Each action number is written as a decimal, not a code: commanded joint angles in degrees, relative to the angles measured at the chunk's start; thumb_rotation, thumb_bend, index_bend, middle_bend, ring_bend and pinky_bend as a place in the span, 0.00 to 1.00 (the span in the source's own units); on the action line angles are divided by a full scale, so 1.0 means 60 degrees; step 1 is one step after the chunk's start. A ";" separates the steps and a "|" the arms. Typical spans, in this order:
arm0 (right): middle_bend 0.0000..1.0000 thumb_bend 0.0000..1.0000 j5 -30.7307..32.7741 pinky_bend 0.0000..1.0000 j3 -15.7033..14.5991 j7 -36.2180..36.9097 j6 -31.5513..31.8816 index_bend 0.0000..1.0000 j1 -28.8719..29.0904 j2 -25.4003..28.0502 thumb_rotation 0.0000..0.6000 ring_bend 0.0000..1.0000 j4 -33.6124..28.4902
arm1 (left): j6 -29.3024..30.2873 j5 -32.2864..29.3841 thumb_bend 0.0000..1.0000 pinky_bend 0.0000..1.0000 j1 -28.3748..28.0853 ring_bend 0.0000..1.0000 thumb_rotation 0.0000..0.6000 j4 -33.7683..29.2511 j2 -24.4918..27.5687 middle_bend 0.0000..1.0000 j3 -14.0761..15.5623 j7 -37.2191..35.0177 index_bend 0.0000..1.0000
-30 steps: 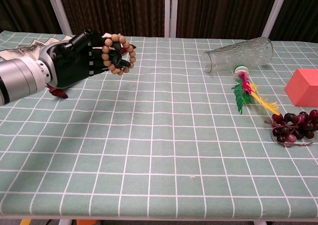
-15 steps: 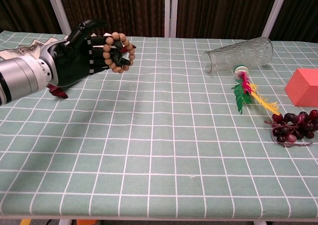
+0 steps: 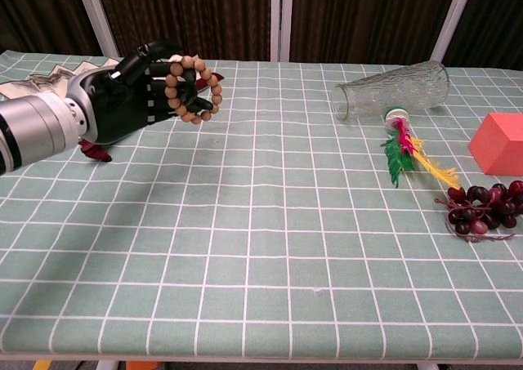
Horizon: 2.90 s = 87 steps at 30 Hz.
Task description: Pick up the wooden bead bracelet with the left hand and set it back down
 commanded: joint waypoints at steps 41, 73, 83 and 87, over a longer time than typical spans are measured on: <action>0.14 0.09 0.0023 0.00 0.0052 0.0070 0.0058 0.00 -0.0017 0.0005 1.00 0.00 0.0038 | -0.0090 0.0165 0.84 0.08 -0.0038 0.37 0.91 0.0044 -0.0108 0.63 0.0006 -0.0106 0.55; 0.14 0.10 -0.0142 0.00 -0.0036 0.0297 0.0058 0.00 -0.0025 -0.0075 1.00 0.00 0.0123 | 0.0896 0.1490 0.34 0.09 -0.0156 0.27 0.18 0.0824 0.0308 0.49 0.0592 0.1671 0.40; 0.14 0.10 -0.0155 0.00 -0.0068 0.0389 -0.0029 0.00 0.0016 -0.0179 1.00 0.00 0.0274 | 0.1380 0.1858 0.19 0.08 -0.0343 0.12 0.18 0.1467 0.0258 0.30 0.1325 0.8718 0.26; 0.13 0.10 -0.0139 0.00 -0.0100 0.0463 -0.0131 0.00 0.0046 -0.0211 1.00 0.00 0.0336 | 0.1922 0.1620 0.09 0.07 -0.0138 0.10 0.22 0.0917 0.0275 0.27 0.1278 1.0543 0.23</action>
